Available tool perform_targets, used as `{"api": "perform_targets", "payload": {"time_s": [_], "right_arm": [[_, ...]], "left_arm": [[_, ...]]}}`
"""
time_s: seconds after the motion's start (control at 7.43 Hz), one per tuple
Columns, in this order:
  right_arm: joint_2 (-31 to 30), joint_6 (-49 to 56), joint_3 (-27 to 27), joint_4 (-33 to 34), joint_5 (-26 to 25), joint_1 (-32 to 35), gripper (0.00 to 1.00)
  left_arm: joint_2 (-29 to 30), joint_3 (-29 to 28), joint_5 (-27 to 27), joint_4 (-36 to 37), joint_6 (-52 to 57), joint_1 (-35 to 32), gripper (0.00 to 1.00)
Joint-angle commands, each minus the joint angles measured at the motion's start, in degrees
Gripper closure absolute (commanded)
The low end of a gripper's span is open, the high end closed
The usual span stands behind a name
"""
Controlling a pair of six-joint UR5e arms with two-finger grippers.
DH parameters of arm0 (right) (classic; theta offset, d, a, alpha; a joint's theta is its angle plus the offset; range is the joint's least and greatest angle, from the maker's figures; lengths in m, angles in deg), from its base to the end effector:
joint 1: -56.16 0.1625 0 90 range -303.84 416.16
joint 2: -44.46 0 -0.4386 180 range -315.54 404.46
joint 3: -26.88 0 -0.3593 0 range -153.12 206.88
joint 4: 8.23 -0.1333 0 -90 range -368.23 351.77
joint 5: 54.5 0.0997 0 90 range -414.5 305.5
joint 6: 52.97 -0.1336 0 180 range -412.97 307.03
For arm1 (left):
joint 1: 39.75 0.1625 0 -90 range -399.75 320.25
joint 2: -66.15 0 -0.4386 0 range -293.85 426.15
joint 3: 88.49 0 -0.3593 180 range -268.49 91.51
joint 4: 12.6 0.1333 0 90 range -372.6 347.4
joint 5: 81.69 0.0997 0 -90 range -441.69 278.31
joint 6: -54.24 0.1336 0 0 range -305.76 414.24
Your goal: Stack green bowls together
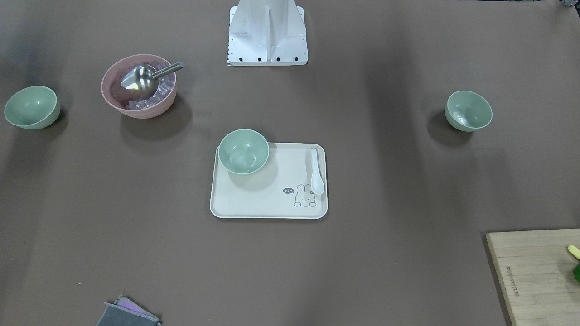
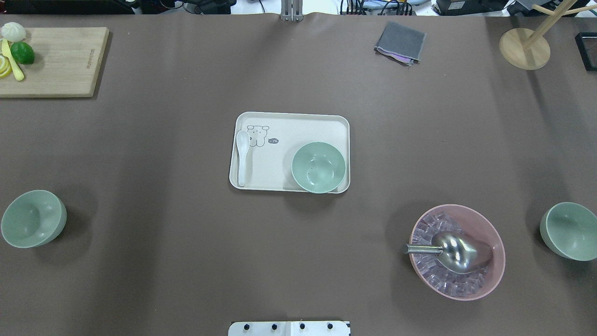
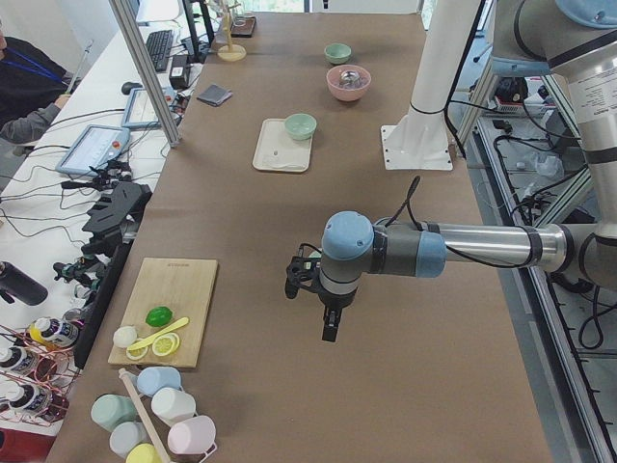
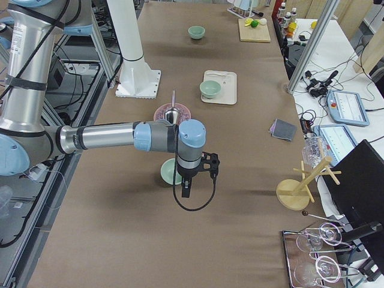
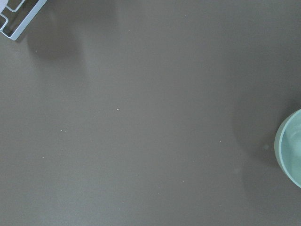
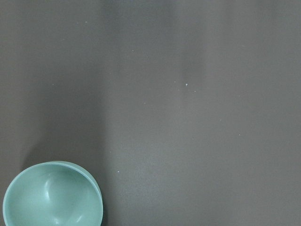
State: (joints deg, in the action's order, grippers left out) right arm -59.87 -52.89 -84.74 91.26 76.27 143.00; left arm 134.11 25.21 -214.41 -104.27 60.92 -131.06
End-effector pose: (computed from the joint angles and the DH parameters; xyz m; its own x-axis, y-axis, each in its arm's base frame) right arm 0.0270 -0.3456 0.6468 0.7575 -0.0181 0.6526 0.0561 0.9977 -0.0375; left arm -0.0495 -0.2987 0.6508 0.7330 0.1385 -0.6659 -0.0629 0.9886 0.1365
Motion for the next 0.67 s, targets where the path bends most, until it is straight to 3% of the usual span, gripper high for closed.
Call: {"api": "perform_targets", "payload": {"time_s": [0.0,0.27,0.54], "right_arm": [[0.01,0.00,0.00,0.00,0.09,0.00,0.00],[0.97,0.00,-0.44,0.00,0.27,0.00,0.00],[1.58,0.00,-5.18,0.00,-0.08,0.00,0.00]], "left_arm": [[0.06,-0.05,0.09,0.00,0.00,0.17,0.02],[0.50,-0.05,0.00,-0.09,0.00,0.09,0.02],[0.59,0.91,0.00,-2.97,0.00,0.09,0.02]]}}
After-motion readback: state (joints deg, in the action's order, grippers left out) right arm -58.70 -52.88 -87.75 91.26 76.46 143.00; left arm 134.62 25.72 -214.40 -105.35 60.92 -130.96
